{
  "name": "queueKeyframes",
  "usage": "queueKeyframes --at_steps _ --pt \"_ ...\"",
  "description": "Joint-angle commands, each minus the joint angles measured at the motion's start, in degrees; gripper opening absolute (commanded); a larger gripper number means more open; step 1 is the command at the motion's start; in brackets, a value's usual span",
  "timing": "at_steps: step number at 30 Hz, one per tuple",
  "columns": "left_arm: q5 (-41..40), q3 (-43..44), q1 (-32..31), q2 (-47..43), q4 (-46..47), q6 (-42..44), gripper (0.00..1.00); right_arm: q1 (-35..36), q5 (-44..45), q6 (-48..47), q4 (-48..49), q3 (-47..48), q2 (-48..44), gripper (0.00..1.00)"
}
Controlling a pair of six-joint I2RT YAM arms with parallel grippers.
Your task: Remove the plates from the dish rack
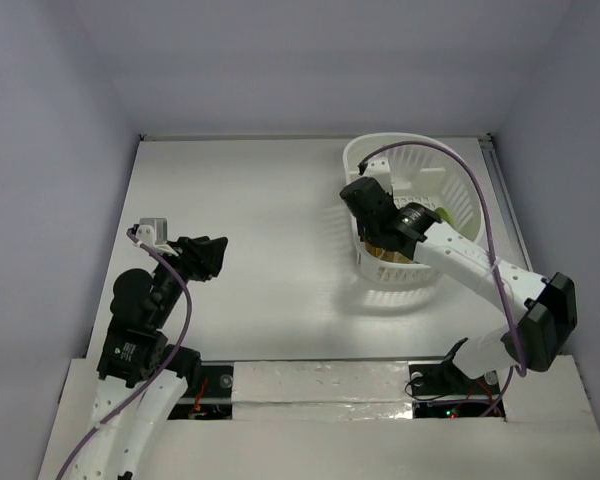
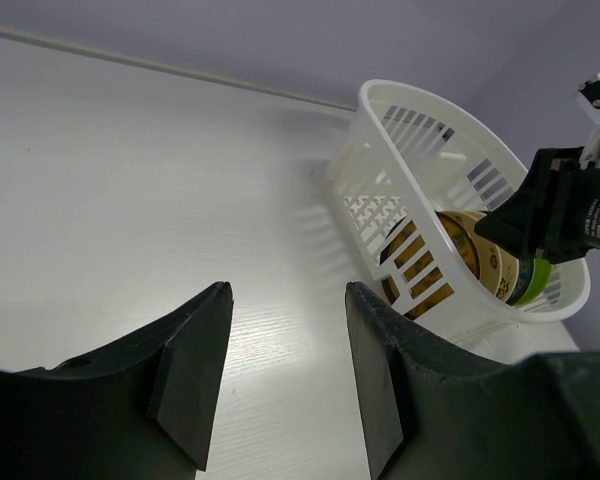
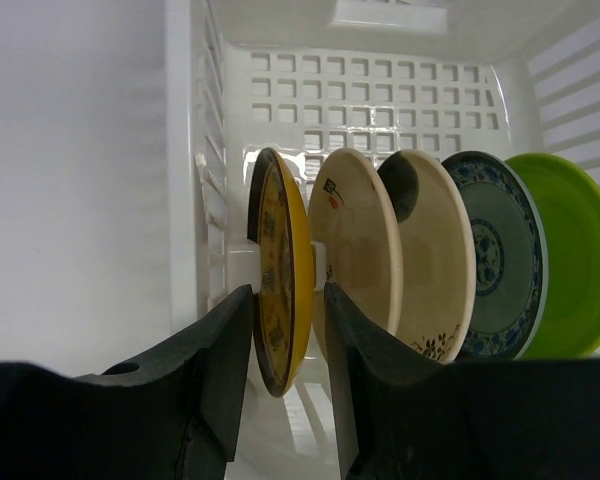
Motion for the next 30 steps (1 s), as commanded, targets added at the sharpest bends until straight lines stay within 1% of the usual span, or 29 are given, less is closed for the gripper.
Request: queueKeyframes --at_steps 1,6,15,18,19,21,22,25,30 --pt "0.21 1.45 0.35 -0.70 1.40 -0.20 0.46 0.42 4.07 1.16 -0.08 0.63 1.62 0.40" --pt "0.29 1.37 0.35 -0.87 1.40 -0.20 0.46 0.42 6.79 1.51 -0.42 0.63 4.26 0.37" --pt "0.56 1.45 0.35 -1.23 1.40 -0.02 0.46 -1.25 7.40 1.43 1.16 -1.48 7.52 0.30" --pt "0.82 1.45 0.35 -1.23 1.49 0.06 0.46 -1.25 9.34 1.34 1.16 -1.31 8.31 0.26" --pt "1.00 1.45 0.35 -1.23 1.49 0.06 0.46 -1.25 9.86 0.90 1.16 -1.04 8.49 0.23" --pt "1.00 1.45 0.35 -1.31 1.58 0.15 0.46 -1.25 10.13 0.29 1.07 -0.69 8.84 0.22" --pt "1.00 1.45 0.35 -1.31 1.49 0.15 0.46 -1.25 10.74 -0.07 0.72 -0.26 9.19 0.18" --pt "1.00 1.45 0.35 -1.40 1.58 0.15 0.46 -1.25 11.97 -1.20 -0.07 0.45 9.80 0.12" --pt "1.09 1.54 0.35 -1.49 1.58 0.24 0.46 -1.25 13.99 -3.23 -1.92 3.26 9.98 0.06"
